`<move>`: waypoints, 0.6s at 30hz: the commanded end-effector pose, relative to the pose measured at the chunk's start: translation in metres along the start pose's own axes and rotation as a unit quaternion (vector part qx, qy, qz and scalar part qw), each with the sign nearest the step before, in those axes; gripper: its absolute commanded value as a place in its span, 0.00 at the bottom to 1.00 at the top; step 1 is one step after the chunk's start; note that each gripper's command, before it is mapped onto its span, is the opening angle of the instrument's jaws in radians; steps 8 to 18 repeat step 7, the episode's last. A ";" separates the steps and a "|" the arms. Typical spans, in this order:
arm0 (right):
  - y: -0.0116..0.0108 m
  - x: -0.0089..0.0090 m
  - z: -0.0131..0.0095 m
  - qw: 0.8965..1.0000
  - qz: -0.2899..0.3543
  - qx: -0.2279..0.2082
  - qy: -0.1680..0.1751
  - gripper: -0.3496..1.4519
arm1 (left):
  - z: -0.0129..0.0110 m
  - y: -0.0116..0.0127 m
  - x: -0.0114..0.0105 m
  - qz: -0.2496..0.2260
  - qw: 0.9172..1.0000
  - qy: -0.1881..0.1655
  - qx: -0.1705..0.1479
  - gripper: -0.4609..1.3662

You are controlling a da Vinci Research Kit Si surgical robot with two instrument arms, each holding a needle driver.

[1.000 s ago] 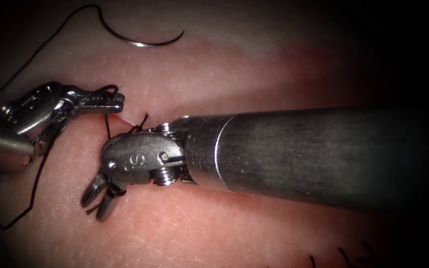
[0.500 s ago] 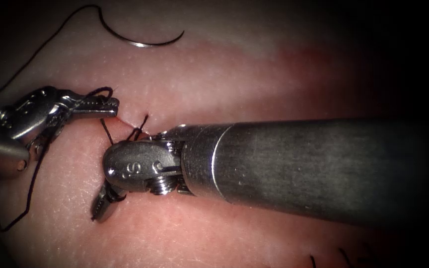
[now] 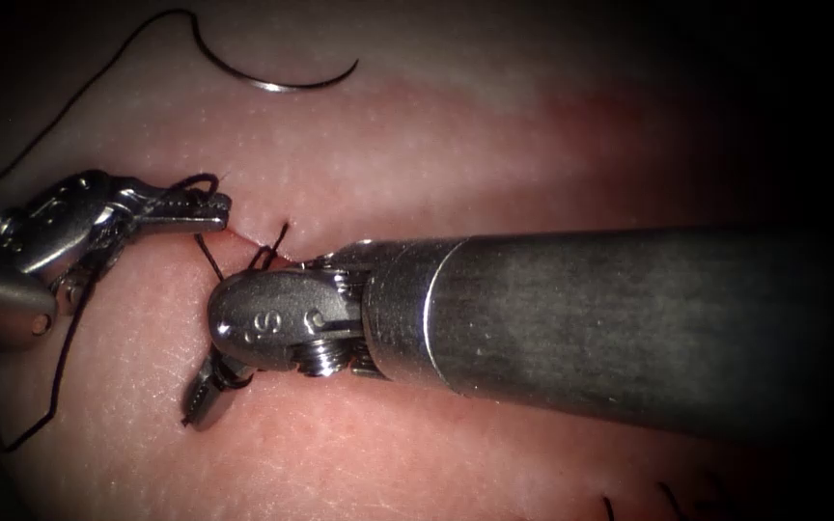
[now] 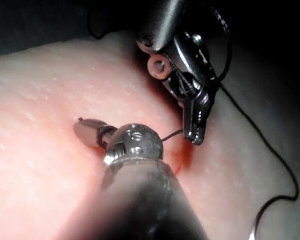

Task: Wound Closure
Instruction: Grab the short tail with the right gripper

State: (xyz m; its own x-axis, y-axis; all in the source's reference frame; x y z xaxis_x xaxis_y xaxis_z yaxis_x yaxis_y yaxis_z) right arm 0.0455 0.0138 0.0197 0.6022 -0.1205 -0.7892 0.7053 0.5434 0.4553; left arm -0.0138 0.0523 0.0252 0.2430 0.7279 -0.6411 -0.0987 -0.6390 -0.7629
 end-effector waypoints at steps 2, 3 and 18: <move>0.0001 0.0000 0.0000 1.000 0.000 -0.001 0.000 0.00 | 0.0000 -0.0001 0.0000 0.003 1.000 0.000 -0.004 0.06; 0.0001 0.0000 0.0000 1.000 0.000 -0.002 0.000 0.00 | 0.0000 -0.0001 -0.0001 0.003 1.000 0.000 -0.004 0.06; 0.0001 0.0000 0.0000 1.000 0.000 -0.001 0.000 0.00 | 0.0000 0.0000 -0.0001 0.003 1.000 0.000 -0.004 0.06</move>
